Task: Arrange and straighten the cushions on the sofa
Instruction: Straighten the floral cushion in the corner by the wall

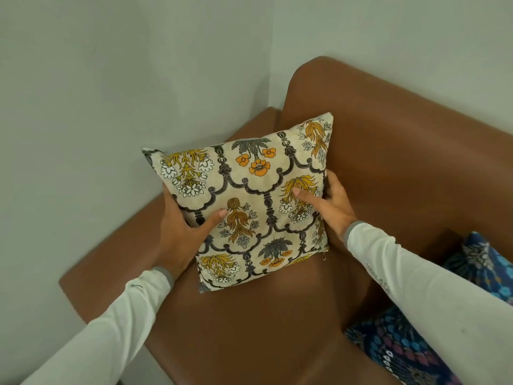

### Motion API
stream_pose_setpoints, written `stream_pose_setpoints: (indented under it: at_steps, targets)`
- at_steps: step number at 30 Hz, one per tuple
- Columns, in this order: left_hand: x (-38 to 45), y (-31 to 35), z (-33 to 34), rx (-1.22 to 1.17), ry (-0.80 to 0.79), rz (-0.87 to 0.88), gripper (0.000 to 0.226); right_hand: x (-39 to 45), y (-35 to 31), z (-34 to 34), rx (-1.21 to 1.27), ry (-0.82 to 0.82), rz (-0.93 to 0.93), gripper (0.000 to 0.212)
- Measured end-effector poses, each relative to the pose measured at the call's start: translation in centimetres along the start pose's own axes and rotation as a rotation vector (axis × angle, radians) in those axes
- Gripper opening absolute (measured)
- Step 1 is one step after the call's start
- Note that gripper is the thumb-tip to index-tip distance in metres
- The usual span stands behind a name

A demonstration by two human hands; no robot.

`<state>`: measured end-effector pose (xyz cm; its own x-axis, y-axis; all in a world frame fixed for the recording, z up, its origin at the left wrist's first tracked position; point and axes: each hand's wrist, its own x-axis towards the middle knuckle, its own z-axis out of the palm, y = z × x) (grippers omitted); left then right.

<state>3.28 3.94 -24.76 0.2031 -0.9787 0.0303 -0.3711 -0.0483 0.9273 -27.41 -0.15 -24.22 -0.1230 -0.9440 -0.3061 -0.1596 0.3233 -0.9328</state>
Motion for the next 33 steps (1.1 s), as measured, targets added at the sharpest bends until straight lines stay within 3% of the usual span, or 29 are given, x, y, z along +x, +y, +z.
stream_pose_setpoints:
  at_steps: [12, 25, 27, 29, 31, 33]
  targets:
    - [-1.6, -0.8, -1.2, 0.023, 0.082, 0.021, 0.118, -0.9, -0.5, 2.1, 0.052, -0.089, 0.002, 0.092]
    - [0.3, -0.6, 0.0, 0.089, 0.004, 0.048, 0.114, -1.7, 0.0, 1.5, 0.036, 0.047, -0.05, 0.08]
    - [0.4, -0.5, -0.2, 0.116, -0.025, 0.06, 0.116, -1.9, 0.2, 1.5, -0.02, 0.059, -0.065, 0.081]
    - [0.1, -0.1, -0.2, 0.257, 0.052, 0.107, 0.125, -2.1, 0.2, 1.3, -0.141, 0.075, -0.089, 0.091]
    - [-0.5, 0.7, -0.2, 0.512, 0.186, 0.215, 0.131, -2.4, -0.2, 1.1, -0.392, 0.159, -0.174, 0.106]
    - [-0.9, 1.7, 0.0, 0.739, 0.211, 0.397, 0.119, -2.6, -0.6, 1.0, -0.723, 0.272, -0.389, 0.105]
